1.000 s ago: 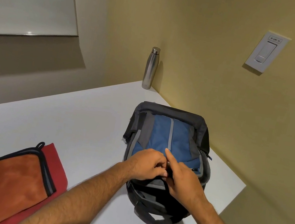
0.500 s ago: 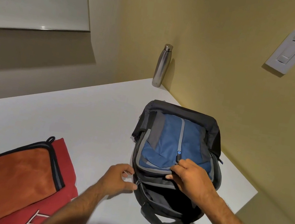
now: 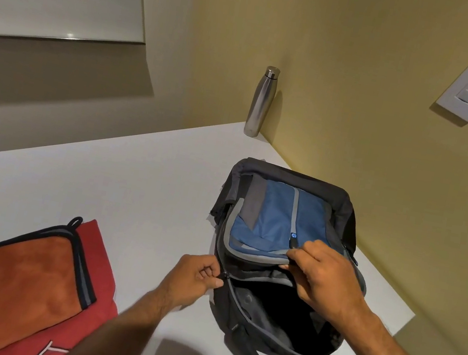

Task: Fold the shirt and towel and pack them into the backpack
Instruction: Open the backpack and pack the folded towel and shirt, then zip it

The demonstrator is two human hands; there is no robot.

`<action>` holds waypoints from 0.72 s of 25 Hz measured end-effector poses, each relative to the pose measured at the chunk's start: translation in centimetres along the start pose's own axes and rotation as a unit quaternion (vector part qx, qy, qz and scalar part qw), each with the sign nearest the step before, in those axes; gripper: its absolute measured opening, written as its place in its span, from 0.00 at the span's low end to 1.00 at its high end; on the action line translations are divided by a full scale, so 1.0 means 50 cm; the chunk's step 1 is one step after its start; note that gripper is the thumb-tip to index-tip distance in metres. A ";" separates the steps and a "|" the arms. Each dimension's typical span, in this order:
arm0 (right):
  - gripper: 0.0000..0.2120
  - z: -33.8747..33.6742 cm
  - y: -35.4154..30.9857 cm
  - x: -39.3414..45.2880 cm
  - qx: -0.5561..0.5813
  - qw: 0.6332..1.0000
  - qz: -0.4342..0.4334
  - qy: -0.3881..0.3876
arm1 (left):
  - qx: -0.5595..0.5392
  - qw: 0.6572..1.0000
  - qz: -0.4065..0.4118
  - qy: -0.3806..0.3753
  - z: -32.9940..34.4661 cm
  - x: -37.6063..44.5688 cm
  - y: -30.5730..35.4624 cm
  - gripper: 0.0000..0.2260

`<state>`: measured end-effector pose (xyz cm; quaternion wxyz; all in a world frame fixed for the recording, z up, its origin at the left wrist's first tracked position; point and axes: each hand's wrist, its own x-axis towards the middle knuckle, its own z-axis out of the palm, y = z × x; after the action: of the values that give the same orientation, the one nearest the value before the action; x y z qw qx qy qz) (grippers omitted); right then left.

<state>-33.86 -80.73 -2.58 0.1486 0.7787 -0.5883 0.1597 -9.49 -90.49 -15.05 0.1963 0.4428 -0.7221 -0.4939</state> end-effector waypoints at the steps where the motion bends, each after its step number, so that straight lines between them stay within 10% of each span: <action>1: 0.07 -0.010 0.011 0.008 0.001 1.000 0.001 0.017 | 0.007 1.000 0.004 0.008 -0.012 0.015 0.004 0.06; 7: 0.13 -0.065 0.065 0.061 -0.014 0.997 0.011 0.077 | 0.055 0.994 0.020 0.088 -0.077 0.123 0.030 0.12; 18: 0.15 -0.068 0.079 0.091 -0.005 0.996 0.021 0.092 | -0.114 0.992 0.039 -0.037 -0.017 0.119 0.041 0.06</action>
<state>-36.76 -84.30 2.61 0.2025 0.7472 -0.5894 0.2309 -12.95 -95.65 -13.77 0.2373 0.3703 -0.6849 -0.5810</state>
